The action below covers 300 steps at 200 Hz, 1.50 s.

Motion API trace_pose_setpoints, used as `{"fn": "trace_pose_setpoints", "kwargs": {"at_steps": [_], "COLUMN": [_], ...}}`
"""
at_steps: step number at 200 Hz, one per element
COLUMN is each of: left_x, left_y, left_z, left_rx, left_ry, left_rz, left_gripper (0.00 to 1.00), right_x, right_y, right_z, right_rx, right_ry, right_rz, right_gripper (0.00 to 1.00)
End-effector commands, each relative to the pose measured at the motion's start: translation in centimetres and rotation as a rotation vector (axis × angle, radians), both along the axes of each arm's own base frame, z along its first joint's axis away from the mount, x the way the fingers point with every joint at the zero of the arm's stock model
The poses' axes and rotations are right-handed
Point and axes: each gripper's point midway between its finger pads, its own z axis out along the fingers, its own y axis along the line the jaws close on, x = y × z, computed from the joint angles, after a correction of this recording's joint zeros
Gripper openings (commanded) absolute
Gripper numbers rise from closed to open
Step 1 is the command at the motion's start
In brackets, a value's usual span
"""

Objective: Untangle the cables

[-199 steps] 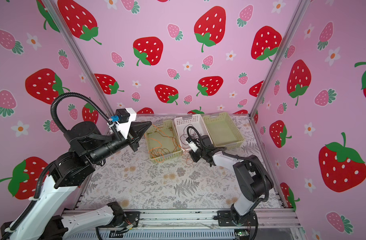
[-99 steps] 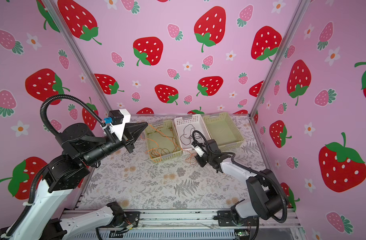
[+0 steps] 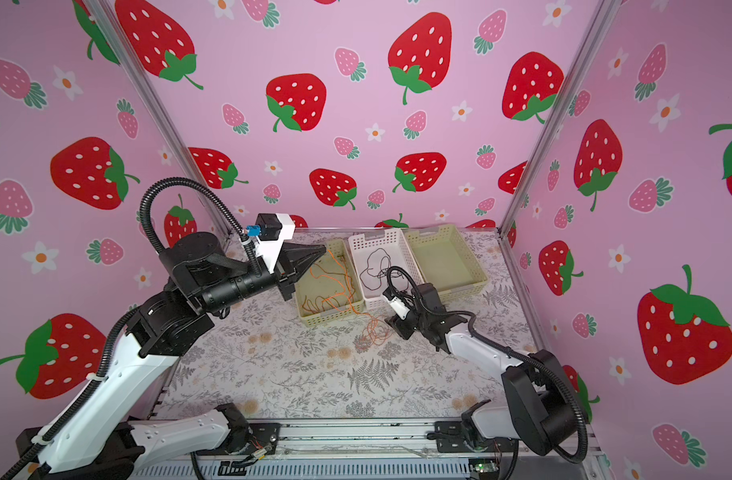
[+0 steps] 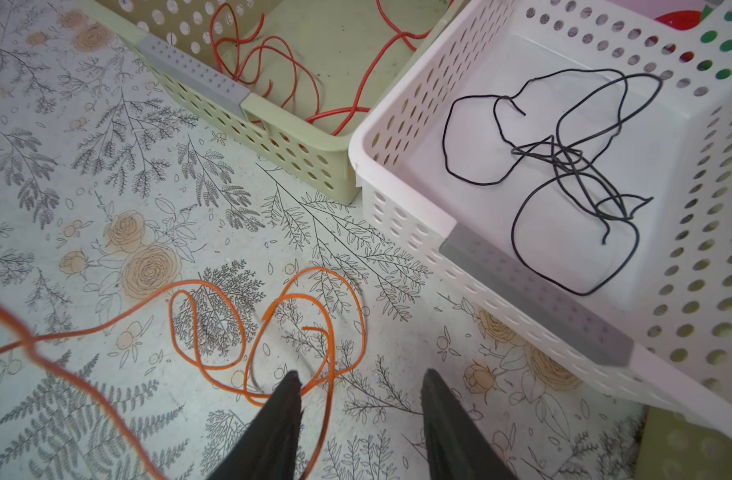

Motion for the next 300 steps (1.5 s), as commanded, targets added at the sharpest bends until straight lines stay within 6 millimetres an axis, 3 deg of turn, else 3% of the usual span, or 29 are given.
{"fn": "trace_pose_setpoints", "kwargs": {"at_steps": [1, 37, 84, 101, 113, 138, 161, 206, 265, 293, 300], "left_x": [-0.8, -0.5, -0.3, -0.1, -0.1, 0.1, 0.2, 0.5, 0.5, 0.7, 0.8], "left_y": [0.5, 0.3, -0.3, -0.4, -0.5, -0.8, -1.0, -1.4, -1.9, -2.0, -2.0], "left_z": [2.8, 2.8, 2.7, 2.7, 2.7, 2.6, 2.5, 2.4, 2.6, 2.5, 2.5], "left_rx": [-0.059, -0.062, -0.054, -0.055, -0.057, -0.052, -0.047, -0.042, -0.046, -0.041, -0.040], "left_ry": [-0.069, -0.073, -0.084, -0.086, -0.086, -0.090, -0.095, -0.101, -0.108, -0.112, -0.112], "left_rz": [-0.002, 0.010, 0.014, 0.018, 0.019, 0.021, 0.029, 0.028, 0.021, 0.026, 0.028], "left_gripper": [0.00, 0.00, 0.00, 0.00, 0.00, 0.00, 0.00, 0.00, 0.00, 0.00, 0.00], "right_x": [-0.5, -1.5, 0.4, 0.5, -0.2, -4.5, -6.3, -7.1, -6.6, -6.6, -6.6], "right_y": [0.6, 1.2, -2.2, -2.4, -1.5, 2.8, 4.6, 6.8, 7.9, 8.6, 8.8], "right_z": [0.4, 3.0, 4.6, 5.4, 6.1, 8.5, 9.2, 10.6, 8.3, 7.6, 7.4], "right_rx": [0.027, 0.102, 0.050, 0.059, 0.093, 0.261, 0.316, 0.401, 0.332, 0.339, 0.333], "right_ry": [0.014, -0.029, -0.057, -0.059, -0.042, 0.062, 0.139, 0.213, 0.292, 0.335, 0.347], "right_rz": [0.022, 0.019, -0.233, -0.251, -0.199, 0.088, 0.169, 0.248, 0.232, 0.245, 0.247], "right_gripper": [0.50, 0.51, 0.62, 0.65, 0.64, 0.61, 0.61, 0.62, 0.59, 0.52, 0.46]}}
